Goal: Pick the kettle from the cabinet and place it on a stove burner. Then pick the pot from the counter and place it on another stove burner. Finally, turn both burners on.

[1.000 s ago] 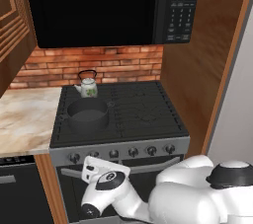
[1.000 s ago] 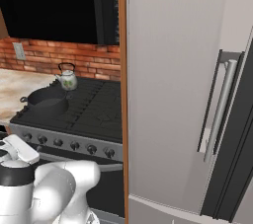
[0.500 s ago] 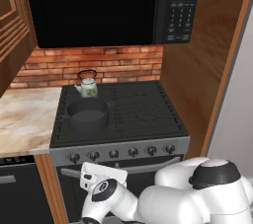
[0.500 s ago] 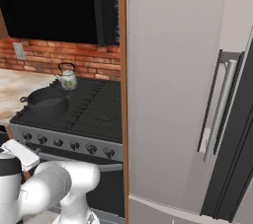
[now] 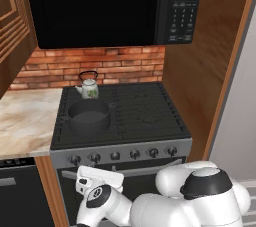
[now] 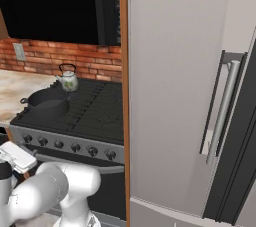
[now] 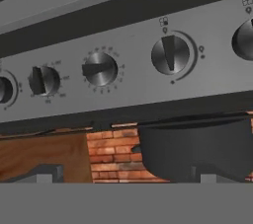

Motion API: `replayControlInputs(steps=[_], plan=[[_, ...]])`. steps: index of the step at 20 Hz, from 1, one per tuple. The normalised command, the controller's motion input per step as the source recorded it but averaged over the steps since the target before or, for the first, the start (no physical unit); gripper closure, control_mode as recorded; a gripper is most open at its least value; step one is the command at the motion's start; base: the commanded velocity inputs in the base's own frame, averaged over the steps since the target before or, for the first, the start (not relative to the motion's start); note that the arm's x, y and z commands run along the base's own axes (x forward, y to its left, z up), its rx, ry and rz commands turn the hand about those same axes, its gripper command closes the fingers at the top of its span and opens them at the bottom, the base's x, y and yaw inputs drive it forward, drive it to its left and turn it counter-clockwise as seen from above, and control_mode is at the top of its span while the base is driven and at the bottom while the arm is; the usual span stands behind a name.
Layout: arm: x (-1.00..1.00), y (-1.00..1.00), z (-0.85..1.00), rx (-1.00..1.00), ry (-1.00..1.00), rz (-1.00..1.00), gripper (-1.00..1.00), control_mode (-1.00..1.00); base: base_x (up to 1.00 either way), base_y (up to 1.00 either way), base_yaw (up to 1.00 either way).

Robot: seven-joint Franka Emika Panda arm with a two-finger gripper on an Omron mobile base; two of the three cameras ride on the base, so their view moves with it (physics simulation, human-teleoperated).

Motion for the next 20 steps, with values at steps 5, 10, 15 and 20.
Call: replayControlInputs(steps=[5, 10, 15, 20], plan=[[0.11, 0.12, 0.00, -0.01, -0.03, 0.00, -1.00, -1.00, 0.00, 0.00, 0.00], [0.18, 0.00, 0.00, 0.00, -0.02, 0.00, -1.00, -1.00, 0.00, 0.00, 0.00], [0.17, 0.00, -0.11, 0.00, -0.02, 0.00, -1.00, -1.00, 0.00, 0.00, 0.00], [0.17, 0.00, -0.20, 0.00, -0.01, 0.00, -1.00, -1.00, 0.00, 0.00, 0.00]])
